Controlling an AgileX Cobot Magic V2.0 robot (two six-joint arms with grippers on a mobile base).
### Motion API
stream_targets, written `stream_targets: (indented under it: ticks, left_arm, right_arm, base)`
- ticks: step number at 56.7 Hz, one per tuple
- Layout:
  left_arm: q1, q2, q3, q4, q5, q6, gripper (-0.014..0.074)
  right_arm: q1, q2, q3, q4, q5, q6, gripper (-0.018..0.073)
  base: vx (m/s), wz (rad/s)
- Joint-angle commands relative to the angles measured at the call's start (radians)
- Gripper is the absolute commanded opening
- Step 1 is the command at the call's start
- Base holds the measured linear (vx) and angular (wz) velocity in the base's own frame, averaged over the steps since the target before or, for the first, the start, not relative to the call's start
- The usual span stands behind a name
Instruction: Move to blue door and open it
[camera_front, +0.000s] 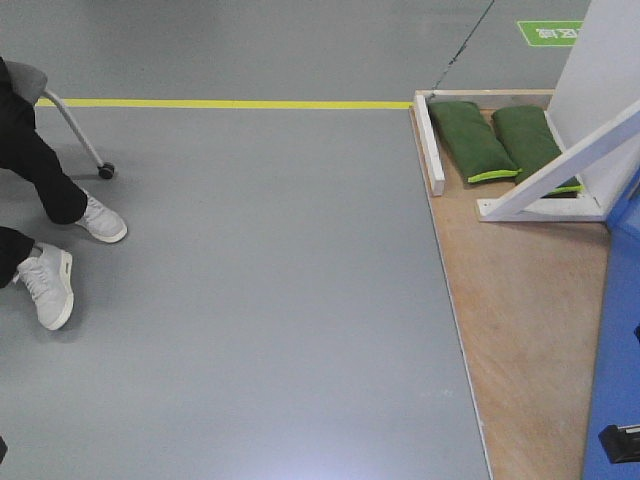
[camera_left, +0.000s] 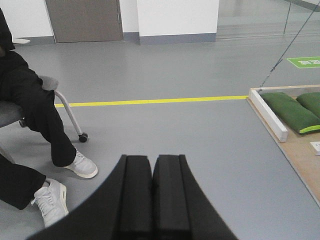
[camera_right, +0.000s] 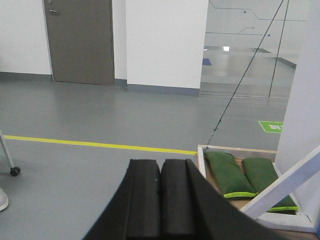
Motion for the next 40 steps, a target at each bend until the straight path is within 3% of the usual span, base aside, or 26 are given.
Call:
stream_targets:
  ticks: [1, 40]
  left_arm:
    - [-0.006, -0.013, -0.026, -0.003, -0.085, -0.007, 0.0073]
    - [-0.006, -0.013, -0.026, -0.003, -0.085, -0.007, 0.0073]
  right_arm:
    - [-0.004, -0.014, 0.002, -0.004, -0.082, -0.006, 0.0012]
    - [-0.004, -0.014, 0.002, -0.004, -0.082, -0.006, 0.0012]
  base:
    - [0.31, 0.04]
    - [0.15, 0.03]
